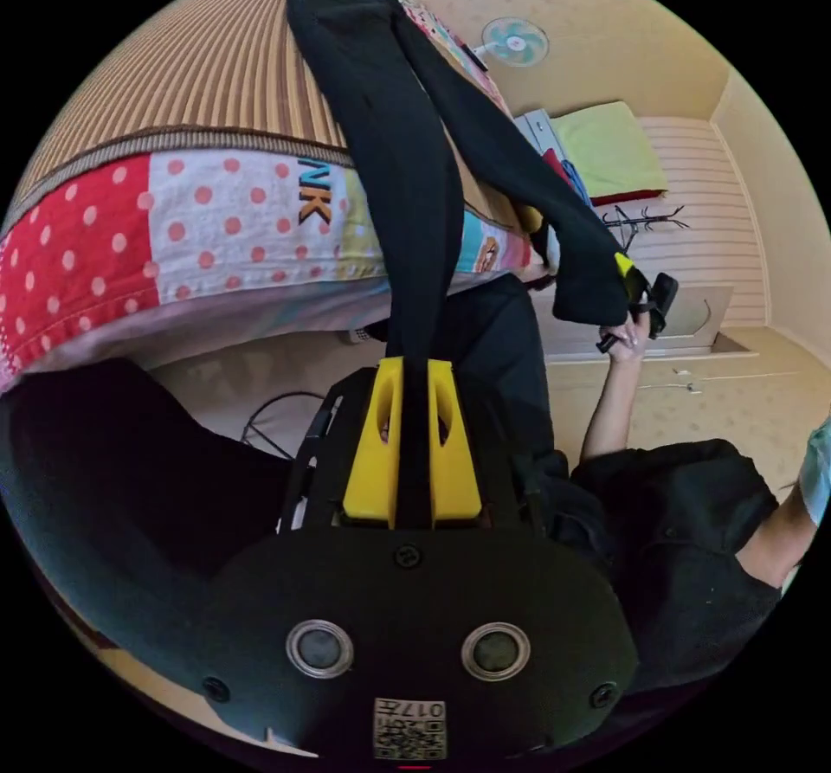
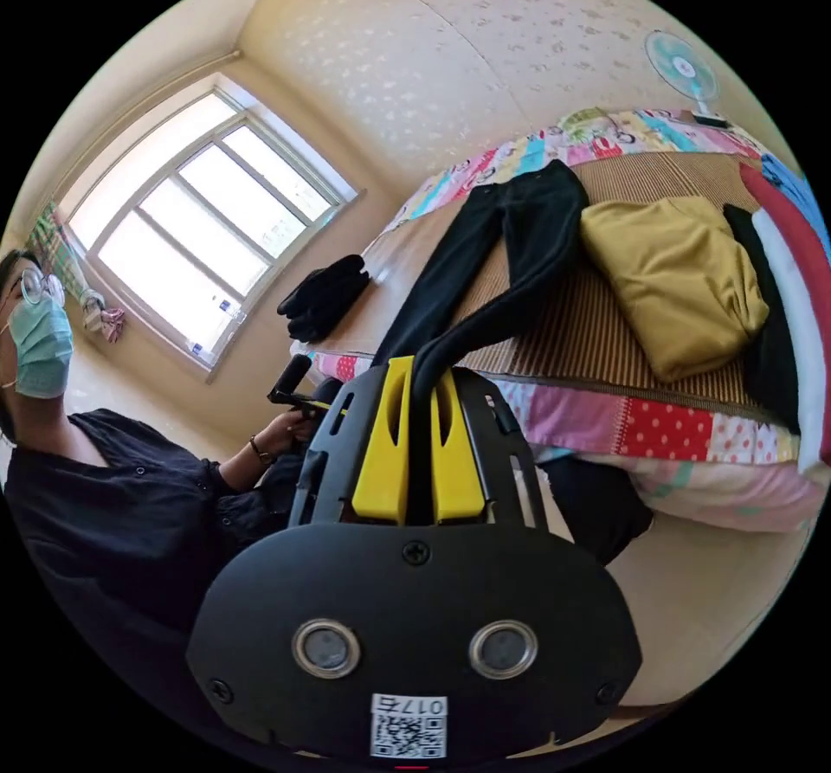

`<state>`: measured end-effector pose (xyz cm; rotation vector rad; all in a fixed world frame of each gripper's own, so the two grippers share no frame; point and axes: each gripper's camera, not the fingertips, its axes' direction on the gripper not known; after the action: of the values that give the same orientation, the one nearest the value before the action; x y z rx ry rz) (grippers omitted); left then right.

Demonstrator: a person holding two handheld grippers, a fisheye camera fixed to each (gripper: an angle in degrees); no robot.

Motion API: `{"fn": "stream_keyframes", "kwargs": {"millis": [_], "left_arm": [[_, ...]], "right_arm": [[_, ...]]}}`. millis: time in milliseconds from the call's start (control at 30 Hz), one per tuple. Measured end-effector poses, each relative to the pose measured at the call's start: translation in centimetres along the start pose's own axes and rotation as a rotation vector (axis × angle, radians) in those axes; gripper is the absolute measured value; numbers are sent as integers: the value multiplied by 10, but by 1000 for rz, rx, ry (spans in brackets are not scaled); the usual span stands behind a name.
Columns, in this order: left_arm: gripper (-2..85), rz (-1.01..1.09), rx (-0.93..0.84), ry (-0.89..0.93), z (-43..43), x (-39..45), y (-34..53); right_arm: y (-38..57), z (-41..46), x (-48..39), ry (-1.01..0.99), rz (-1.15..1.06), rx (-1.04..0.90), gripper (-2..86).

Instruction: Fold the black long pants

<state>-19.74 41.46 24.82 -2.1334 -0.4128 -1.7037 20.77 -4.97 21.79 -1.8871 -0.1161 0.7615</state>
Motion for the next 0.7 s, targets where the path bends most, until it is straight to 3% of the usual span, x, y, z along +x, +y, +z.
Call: {"fn": "stream_keyframes", "kwargs": {"millis": [100, 167, 233, 367, 700], "left_arm": [[75, -117, 188, -167, -36, -8, 23], [87, -135, 392, -124, -69, -4, 44], [89, -92, 473, -8, -83, 2, 48], [115, 45, 348, 264, -73, 30, 14], [140, 164, 26, 256, -17, 71, -54]], "right_arm": [[-9, 26, -17, -31, -47, -74, 4], [-12, 49, -25, -46, -66, -127, 6], [-12, 82, -36, -61, -93, -192, 9], [-12, 129, -40, -127, -87, -275, 17], [10, 241, -45, -201, -58, -502, 57]]}}
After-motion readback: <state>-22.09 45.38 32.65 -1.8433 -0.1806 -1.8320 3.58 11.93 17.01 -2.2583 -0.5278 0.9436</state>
